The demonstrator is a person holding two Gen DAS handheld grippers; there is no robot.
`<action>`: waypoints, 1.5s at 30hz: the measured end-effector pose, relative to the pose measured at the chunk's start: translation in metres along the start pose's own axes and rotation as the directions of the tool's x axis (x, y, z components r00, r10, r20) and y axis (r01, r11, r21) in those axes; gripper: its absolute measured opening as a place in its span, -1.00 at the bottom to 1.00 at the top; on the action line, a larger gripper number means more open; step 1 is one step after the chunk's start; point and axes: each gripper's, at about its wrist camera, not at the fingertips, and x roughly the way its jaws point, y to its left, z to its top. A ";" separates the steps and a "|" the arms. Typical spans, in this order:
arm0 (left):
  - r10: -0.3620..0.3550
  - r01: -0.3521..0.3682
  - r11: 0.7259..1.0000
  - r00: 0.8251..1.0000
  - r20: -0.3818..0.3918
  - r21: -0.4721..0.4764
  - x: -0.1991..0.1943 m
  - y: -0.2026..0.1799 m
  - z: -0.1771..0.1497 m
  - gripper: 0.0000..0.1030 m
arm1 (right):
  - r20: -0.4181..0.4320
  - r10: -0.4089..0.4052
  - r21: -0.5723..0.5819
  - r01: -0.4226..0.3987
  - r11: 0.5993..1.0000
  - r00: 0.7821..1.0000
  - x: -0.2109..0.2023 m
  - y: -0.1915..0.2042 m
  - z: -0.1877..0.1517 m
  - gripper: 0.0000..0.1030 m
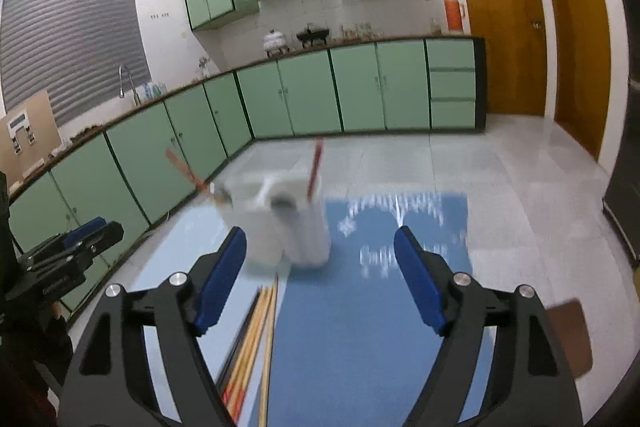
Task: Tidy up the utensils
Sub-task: 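Grasp a plain wooden chopstick with the right tool while the left tool grasps a black chopstick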
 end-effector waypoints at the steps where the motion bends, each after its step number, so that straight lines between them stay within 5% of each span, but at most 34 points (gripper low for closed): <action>1: -0.003 0.003 1.000 1.000 -0.023 -0.001 -0.001 -0.001 -0.010 0.02 | -0.017 0.001 0.002 -0.001 1.000 1.000 -0.001 0.001 -0.012 0.44; 6: -0.007 0.008 1.000 0.989 -0.150 0.005 0.005 -0.007 -0.064 0.02 | -0.112 0.008 0.000 -0.008 1.000 0.994 0.000 0.014 -0.078 0.44; 17: 0.059 -0.060 0.998 0.978 -0.200 0.003 0.009 0.001 -0.125 0.02 | -0.228 -0.020 -0.060 0.006 0.998 0.973 0.010 0.043 -0.171 0.06; 32: 0.023 -0.021 1.000 0.970 -0.242 0.010 0.002 -0.010 -0.150 0.02 | -0.285 -0.039 -0.158 -0.007 0.987 0.958 0.026 0.064 -0.179 -0.46; 36: 0.011 -0.009 1.000 0.969 -0.248 0.007 -0.001 -0.012 -0.153 0.02 | -0.290 -0.036 -0.198 -0.023 0.980 0.956 0.029 0.071 -0.180 -0.87; 45: -0.024 0.027 1.000 0.964 -0.265 0.011 -0.006 -0.022 -0.159 0.02 | -0.291 -0.034 -0.174 -0.018 0.985 0.956 0.020 0.063 -0.180 -0.88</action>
